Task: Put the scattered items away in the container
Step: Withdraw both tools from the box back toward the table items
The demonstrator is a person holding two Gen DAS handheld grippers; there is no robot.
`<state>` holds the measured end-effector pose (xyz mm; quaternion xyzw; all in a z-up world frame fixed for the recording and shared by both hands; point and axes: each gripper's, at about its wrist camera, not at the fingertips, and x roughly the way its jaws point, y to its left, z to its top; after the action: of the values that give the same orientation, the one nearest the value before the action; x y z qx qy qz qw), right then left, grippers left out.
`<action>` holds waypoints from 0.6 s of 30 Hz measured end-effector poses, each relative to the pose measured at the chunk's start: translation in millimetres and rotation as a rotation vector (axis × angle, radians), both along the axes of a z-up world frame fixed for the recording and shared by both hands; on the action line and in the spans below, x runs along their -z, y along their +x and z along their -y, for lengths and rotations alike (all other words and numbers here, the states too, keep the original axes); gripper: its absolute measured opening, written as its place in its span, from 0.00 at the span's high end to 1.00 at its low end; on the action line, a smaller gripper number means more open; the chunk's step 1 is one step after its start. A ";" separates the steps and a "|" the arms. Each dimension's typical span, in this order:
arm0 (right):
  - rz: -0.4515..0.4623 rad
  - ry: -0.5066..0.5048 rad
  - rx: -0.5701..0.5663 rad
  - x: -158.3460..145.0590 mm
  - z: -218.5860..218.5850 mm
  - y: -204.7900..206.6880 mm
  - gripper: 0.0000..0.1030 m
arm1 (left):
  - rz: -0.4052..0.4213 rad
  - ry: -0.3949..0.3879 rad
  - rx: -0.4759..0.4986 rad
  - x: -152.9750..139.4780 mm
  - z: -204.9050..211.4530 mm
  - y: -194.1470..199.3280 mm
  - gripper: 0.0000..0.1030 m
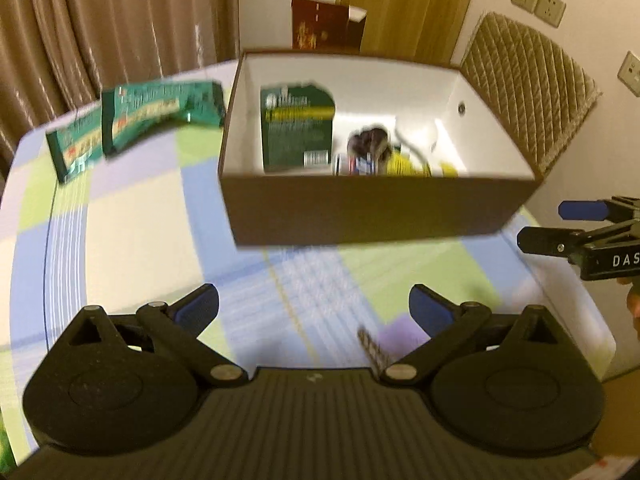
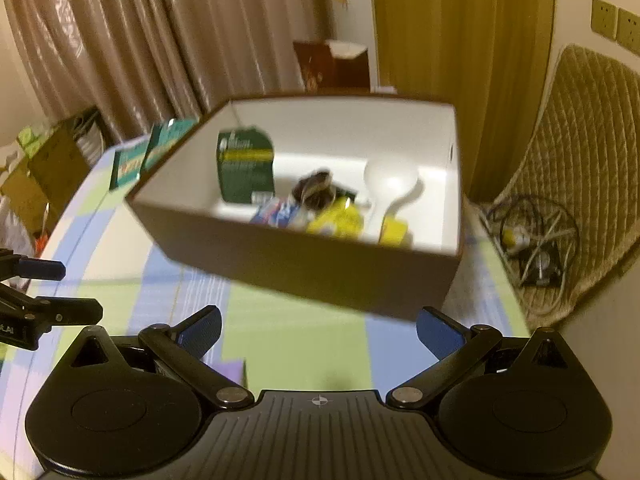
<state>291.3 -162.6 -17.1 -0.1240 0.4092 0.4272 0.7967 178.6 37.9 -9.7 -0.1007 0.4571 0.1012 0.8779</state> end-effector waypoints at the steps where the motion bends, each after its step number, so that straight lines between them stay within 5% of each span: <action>1: -0.006 -0.008 -0.003 3.1 2.2 -4.5 0.02 | -0.009 -0.013 0.000 3.9 1.5 -6.6 0.03; 18: -0.115 -0.134 -0.067 56.8 31.9 -69.9 0.02 | -0.098 0.042 0.195 58.8 56.2 -67.0 0.23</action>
<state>221.4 -194.4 -73.9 -0.1661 0.4776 0.4315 0.7471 111.6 -18.4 -68.5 -0.0322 0.5049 0.0298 0.8620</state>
